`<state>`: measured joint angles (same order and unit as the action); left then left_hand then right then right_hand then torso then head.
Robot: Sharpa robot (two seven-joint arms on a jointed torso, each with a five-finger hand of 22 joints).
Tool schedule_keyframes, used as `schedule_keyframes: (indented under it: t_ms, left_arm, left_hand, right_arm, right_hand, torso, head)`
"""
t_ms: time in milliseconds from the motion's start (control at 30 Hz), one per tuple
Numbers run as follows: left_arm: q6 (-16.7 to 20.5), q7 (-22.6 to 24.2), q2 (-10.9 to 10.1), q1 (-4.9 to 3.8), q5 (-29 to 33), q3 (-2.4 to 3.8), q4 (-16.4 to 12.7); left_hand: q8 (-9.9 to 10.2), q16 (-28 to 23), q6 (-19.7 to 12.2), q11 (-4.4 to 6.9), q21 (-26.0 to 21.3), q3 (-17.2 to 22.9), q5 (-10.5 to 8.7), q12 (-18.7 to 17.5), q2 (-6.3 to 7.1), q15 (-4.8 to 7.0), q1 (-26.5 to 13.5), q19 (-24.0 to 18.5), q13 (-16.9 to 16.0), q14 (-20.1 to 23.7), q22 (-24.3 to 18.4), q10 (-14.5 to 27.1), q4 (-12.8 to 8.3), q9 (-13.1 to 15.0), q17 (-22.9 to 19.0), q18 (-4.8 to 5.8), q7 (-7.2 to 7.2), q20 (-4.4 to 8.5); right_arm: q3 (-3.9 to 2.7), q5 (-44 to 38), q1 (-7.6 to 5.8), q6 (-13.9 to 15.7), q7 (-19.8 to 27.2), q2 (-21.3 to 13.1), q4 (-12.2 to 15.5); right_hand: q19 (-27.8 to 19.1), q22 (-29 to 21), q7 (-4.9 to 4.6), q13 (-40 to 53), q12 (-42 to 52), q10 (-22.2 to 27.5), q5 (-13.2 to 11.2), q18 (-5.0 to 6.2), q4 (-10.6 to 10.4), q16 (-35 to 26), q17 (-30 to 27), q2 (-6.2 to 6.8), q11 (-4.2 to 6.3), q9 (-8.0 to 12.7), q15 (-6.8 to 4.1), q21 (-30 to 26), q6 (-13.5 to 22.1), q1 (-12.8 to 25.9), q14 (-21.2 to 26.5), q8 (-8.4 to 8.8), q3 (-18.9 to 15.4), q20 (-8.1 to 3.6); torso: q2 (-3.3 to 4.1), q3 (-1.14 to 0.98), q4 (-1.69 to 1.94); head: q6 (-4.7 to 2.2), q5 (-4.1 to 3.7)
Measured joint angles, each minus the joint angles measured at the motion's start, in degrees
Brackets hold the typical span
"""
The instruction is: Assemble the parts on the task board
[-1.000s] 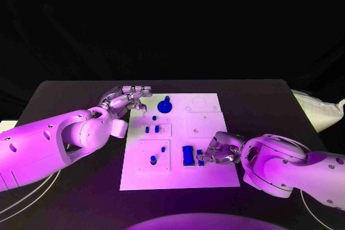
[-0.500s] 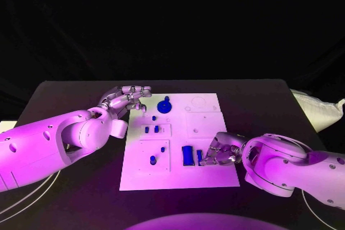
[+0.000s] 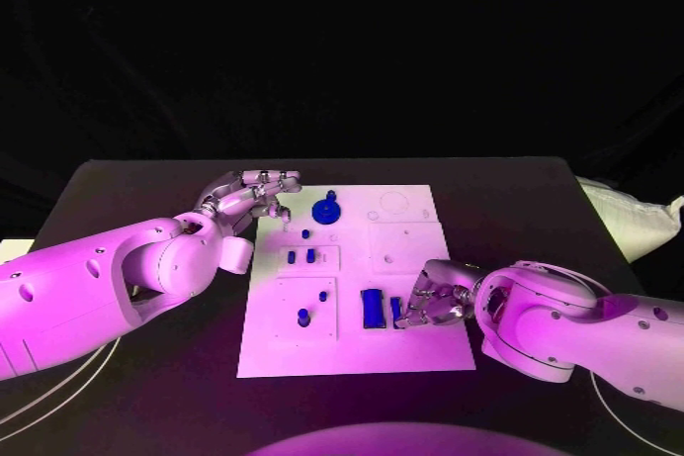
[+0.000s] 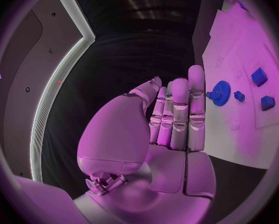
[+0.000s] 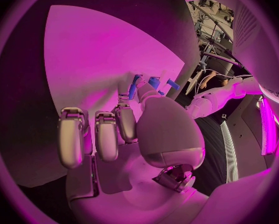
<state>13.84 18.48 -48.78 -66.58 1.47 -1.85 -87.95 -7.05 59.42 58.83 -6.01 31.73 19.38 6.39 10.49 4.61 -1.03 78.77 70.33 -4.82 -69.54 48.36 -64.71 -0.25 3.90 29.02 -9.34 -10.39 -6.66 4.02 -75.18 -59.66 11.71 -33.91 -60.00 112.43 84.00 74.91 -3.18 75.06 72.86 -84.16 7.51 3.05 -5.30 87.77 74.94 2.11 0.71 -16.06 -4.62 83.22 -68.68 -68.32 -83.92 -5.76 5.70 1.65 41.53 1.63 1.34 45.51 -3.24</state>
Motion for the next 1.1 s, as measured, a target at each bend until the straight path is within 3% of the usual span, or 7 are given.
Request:
schedule_keyframes:
  t_ms: [167, 400, 567, 733, 900, 1000, 1100]
  left_arm:
    - [0.0, 0.0, 0.0, 0.01, 0.0, 0.00, 0.1]
    - [0.0, 0.0, 0.1, 0.05, 0.0, 0.00, 0.3]
    - [0.0, 0.0, 0.2, 0.22, 0.0, -0.01, 0.4]
    - [0.1, 0.0, 0.4, 0.37, 0.1, -0.03, 0.8]
    - [0.2, 0.1, 0.5, 0.42, 0.4, -0.04, 1.6]
    - [0.6, 0.2, 0.8, 0.47, 0.8, -0.09, 2.3]
    - [1.1, 0.4, 1.2, 0.51, 1.3, -0.17, 3.2]
  left_hand:
    - [0.0, 0.0, 0.0, -0.01, 0.0, 0.0, 0.00, 0.0, 0.00, -0.01, 0.0, 0.0, 0.0, 0.0, 0.0, 0.0, 0.0, 0.0, 0.0, 0.00, 0.00, 0.00]
    - [0.0, 0.0, 0.0, -0.01, 0.0, 0.0, 0.00, 0.0, 0.00, -0.02, 0.0, 0.0, 0.0, 0.0, 0.0, 0.0, 0.0, 0.0, 0.0, 0.00, 0.00, 0.00]
    - [0.0, 0.0, 0.0, 0.00, 0.0, 0.0, 0.00, 0.0, 0.00, -0.02, 0.0, 0.0, 0.0, 0.0, -0.1, 0.0, 0.0, 0.0, -0.3, 0.00, 0.00, 0.00]
    - [0.0, -0.2, -0.1, -0.11, -0.5, -0.1, 0.00, 0.4, 0.00, -0.20, 0.0, 0.0, 0.1, 1.2, -0.2, 0.1, -0.1, 0.0, -1.0, 0.00, -0.09, 0.00]
    - [-0.6, -3.7, -0.2, -0.47, -3.3, -0.7, 0.00, 1.1, 0.00, -0.55, 0.0, -3.5, 0.2, 5.5, -1.5, 0.5, -0.1, 0.0, -3.1, 0.00, -0.21, -0.51]
    - [-0.8, -10.1, -0.4, -0.83, -7.0, -0.7, 0.00, 1.5, -0.31, -1.07, 0.3, -8.1, 0.4, 9.3, -3.7, 0.8, -0.1, 0.0, -6.7, 0.00, -0.42, -0.95]
    - [-0.9, -18.4, -0.6, -1.15, -11.2, -0.7, 0.00, 1.4, -0.31, -2.29, 0.3, -12.8, 0.9, 12.6, -6.3, 1.8, -0.1, 0.0, -10.7, 0.00, -0.57, -1.81]
  right_arm:
    - [-0.01, -0.1, 0.06, 0.3, 0.5, -0.1, 0.0]
    - [-0.08, 0.6, -0.67, 1.0, 1.4, -1.7, 0.8]
    - [-0.29, 2.8, -2.85, 2.4, 3.6, -2.8, 0.7]
    - [-0.35, 11.5, -5.81, 5.3, 10.5, -2.7, -3.9]
    - [-0.37, 26.2, -7.36, 7.9, 20.9, 0.4, -11.5]
    - [-0.39, 35.8, -7.72, 8.6, 27.8, 3.2, -16.5]
    - [-0.56, 44.3, -7.88, 8.7, 34.0, 6.0, -21.4]
  right_hand:
    - [0.0, 0.0, -0.20, 0.0, -0.2, 0.0, 2.2, 0.01, -1.4, 0.0, 0.0, -1.19, 0.00, 0.3, 0.00, 0.0, 0.2, 1.3, 0.0, 0.35, -1.4, 0.00]
    - [0.0, 0.0, -0.58, 0.0, -0.8, 0.0, 4.0, 0.00, -1.7, 0.0, 0.0, -0.67, 0.00, 0.3, 0.00, 0.0, 0.6, 2.0, 0.0, 0.68, -2.6, 0.00]
    - [0.0, 0.0, -1.09, 0.0, -4.4, 0.5, 4.7, 0.00, -1.7, -0.5, 0.0, -0.65, -0.35, 0.4, 0.01, -0.9, 1.7, 2.0, 0.0, 1.20, -3.4, 0.00]
    - [-1.4, -3.7, -2.54, -2.0, -16.1, 5.3, 5.3, 0.23, -0.8, -3.9, 0.0, -0.69, -1.53, 1.4, 0.97, -5.0, 5.7, -0.6, -0.1, 1.86, -3.8, 0.93]
    - [-7.4, -17.4, -3.62, -14.3, -37.0, 14.2, 5.3, 3.62, 1.1, -13.1, -5.9, -1.80, -2.73, 2.1, 1.80, -15.6, 8.8, -4.4, 0.1, 1.86, -3.1, 1.58]
    - [-15.7, -35.7, -4.39, -22.4, -47.2, 19.1, 5.1, 6.76, 2.2, -29.6, -23.0, -2.24, -3.41, 2.5, 2.78, -31.4, 10.0, -6.4, 5.6, 1.86, -2.1, 2.23]
    - [-19.9, -43.4, -5.71, -30.2, -54.7, 22.3, 4.3, 6.84, 2.8, -45.3, -35.7, -2.23, -4.75, 3.3, 4.18, -40.7, 11.5, -7.9, 11.9, 1.86, -0.9, 3.40]
  torso:
    - [-0.02, 0.00, 0.01]
    - [-0.09, 0.04, -0.02]
    - [-0.22, 0.07, 0.00]
    - [-0.88, 0.25, 0.09]
    - [-2.09, 0.58, 0.01]
    - [-2.97, 0.80, -0.20]
    - [-3.82, 0.92, -0.46]
  head:
    - [-0.03, 0.05]
    - [-0.23, -0.02]
    - [-0.66, -0.25]
    - [-1.31, -0.55]
    - [-2.48, -0.67]
    - [-3.50, -0.66]
    - [-4.83, -0.54]
